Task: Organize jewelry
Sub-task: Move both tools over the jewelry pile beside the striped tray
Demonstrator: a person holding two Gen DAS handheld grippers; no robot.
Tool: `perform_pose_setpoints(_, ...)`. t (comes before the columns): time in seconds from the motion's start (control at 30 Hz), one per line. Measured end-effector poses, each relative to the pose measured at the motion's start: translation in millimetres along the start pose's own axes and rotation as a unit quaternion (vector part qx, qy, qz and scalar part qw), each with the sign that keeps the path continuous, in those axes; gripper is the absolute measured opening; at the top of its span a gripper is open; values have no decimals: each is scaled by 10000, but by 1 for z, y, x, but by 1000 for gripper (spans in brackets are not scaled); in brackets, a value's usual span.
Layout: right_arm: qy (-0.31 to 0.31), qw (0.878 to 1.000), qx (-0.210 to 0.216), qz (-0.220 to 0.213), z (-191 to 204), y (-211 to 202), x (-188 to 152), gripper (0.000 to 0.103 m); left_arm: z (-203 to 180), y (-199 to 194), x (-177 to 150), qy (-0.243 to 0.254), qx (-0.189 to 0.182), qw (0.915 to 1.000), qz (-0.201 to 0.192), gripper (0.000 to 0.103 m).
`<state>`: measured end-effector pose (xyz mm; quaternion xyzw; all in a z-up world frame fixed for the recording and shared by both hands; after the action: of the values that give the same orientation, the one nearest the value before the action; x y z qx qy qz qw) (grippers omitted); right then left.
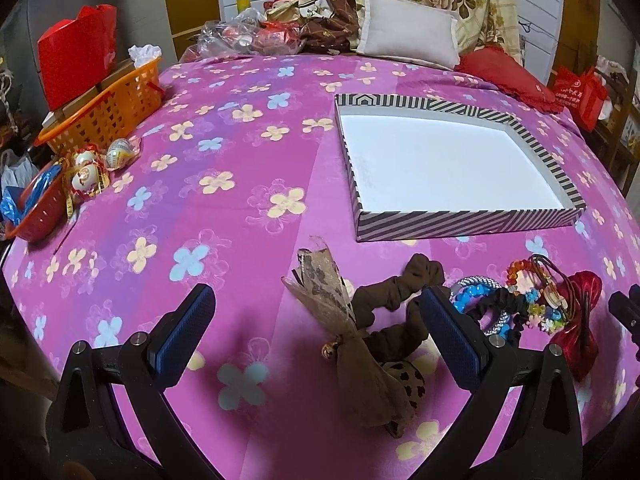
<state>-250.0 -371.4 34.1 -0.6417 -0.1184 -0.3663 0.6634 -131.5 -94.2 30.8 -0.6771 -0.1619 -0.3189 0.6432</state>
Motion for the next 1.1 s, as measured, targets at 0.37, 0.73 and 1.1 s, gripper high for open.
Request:
perform_pose_setpoints(0.37, 72, 10000, 52, 31, 1, 1, 0, 103, -2, 1, -4, 8, -11, 10000, 66, 102)
perform_pose_setpoints(0.73, 0, 10000, 36, 38, 5, 2, 0, 103, -3, 3, -4, -19, -78, 9999, 107, 102)
perform_pose_setpoints(1.1, -44, 10000, 16, 64, 8, 5, 2, 103, -3, 6, -6, -54, -82, 9998, 163, 103)
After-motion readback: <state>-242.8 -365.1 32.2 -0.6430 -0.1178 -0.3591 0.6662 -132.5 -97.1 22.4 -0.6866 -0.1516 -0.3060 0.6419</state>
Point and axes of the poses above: each gripper's, at about its wrist camera, not at the fingertips, and y roughly the way its jaws point, z to its left, x to its top, the point moved 3 cm from there along y, roughly the way its jaws point, and after that the axes turned 1 degree about y, right-handed, at the moved point
